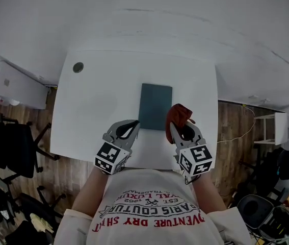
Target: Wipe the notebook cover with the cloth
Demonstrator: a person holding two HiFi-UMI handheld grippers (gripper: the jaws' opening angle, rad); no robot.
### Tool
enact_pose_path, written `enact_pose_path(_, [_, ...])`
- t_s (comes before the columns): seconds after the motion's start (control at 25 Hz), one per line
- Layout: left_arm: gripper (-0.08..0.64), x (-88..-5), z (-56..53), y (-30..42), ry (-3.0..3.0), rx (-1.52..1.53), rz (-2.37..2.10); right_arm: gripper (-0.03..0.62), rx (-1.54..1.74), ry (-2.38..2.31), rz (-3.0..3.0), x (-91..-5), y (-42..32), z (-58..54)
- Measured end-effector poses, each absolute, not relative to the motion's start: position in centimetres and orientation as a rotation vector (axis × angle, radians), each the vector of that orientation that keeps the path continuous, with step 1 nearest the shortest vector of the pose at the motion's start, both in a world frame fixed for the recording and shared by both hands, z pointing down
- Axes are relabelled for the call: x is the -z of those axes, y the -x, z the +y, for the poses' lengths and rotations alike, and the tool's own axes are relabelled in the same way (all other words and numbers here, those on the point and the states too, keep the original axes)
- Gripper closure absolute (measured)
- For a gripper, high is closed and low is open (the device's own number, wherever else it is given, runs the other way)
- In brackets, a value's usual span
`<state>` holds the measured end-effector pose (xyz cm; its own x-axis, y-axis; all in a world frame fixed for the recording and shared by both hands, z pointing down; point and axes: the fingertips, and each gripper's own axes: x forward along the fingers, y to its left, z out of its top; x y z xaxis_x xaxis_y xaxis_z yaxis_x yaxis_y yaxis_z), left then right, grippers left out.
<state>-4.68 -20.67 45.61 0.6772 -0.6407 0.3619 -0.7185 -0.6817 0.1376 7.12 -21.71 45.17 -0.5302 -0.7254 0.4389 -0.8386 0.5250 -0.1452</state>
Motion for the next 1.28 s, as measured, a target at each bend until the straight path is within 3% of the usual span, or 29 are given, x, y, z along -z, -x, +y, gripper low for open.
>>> enact_pose_path(0.56, [0.549, -58.1, -23.3, 2.3, -2.456, -0.721, -0.840, 0.520, -0.605, -1.232, -2.386, -51.2, -3.2, -26.8])
enact_pose_path(1.28, [0.549, -61.6, -23.5, 2.6, -2.368, -0.768, -0.838, 0.520, -0.628, -1.062, -2.358, -55.0, 4.2, -34.8])
